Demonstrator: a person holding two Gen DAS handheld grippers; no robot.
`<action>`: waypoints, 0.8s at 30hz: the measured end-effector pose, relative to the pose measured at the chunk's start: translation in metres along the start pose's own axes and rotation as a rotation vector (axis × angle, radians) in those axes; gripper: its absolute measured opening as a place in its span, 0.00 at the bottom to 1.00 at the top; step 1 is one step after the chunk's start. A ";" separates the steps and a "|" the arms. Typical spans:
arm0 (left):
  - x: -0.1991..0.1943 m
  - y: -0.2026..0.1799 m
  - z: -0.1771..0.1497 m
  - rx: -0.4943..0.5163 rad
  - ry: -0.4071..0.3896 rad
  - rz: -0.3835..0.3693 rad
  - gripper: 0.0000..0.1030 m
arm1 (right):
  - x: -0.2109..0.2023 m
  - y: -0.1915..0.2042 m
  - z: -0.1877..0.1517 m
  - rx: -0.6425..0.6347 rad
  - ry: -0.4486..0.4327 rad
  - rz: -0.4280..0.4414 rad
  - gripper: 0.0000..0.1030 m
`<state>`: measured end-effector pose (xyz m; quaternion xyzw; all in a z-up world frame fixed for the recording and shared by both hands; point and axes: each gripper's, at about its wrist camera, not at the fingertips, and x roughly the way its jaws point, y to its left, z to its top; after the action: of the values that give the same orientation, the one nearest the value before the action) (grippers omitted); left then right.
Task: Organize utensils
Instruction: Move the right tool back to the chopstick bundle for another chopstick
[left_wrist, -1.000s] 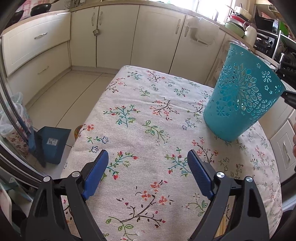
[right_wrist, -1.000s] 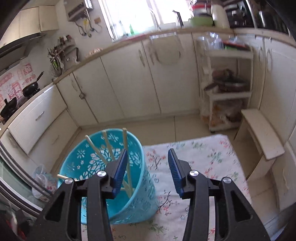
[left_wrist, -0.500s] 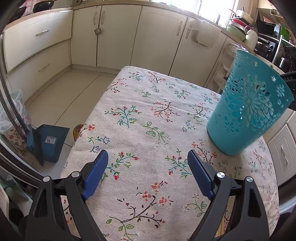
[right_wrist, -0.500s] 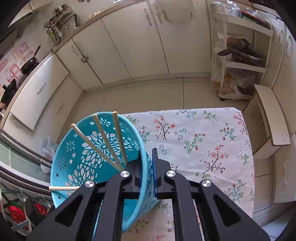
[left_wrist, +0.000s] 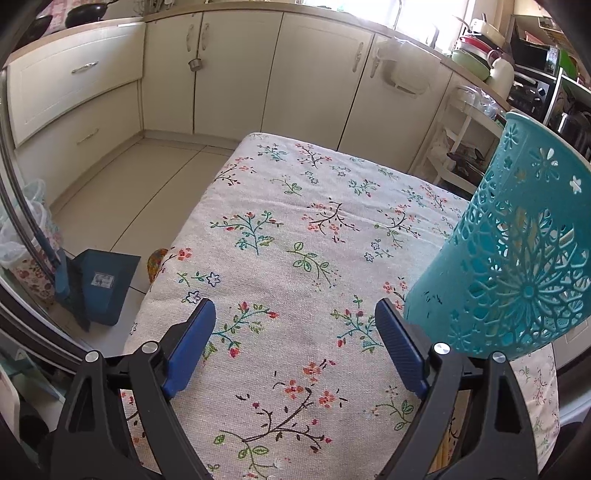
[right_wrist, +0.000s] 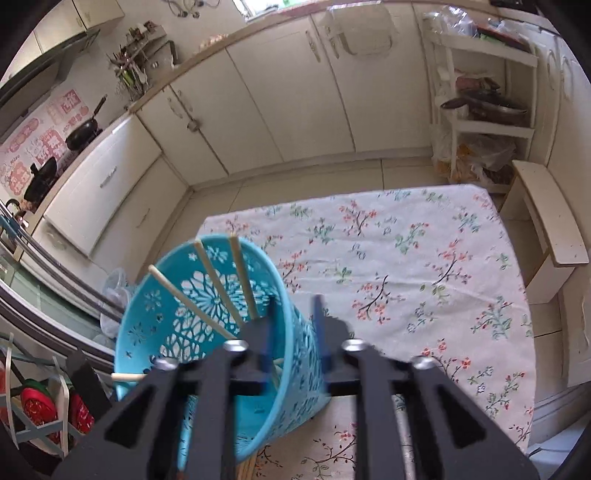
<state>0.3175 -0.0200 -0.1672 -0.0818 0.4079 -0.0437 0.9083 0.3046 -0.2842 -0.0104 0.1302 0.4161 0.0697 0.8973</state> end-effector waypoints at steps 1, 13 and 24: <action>0.000 0.000 0.000 0.002 0.001 0.002 0.82 | -0.010 0.001 0.001 0.000 -0.038 -0.002 0.55; -0.026 0.012 -0.022 0.007 0.043 0.014 0.84 | -0.038 -0.006 -0.156 0.031 0.077 -0.068 0.28; -0.055 -0.007 -0.058 0.170 0.088 -0.002 0.85 | 0.025 0.036 -0.181 -0.062 0.161 -0.020 0.21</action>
<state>0.2378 -0.0257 -0.1633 -0.0027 0.4421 -0.0826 0.8931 0.1814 -0.2121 -0.1305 0.0921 0.4859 0.0837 0.8651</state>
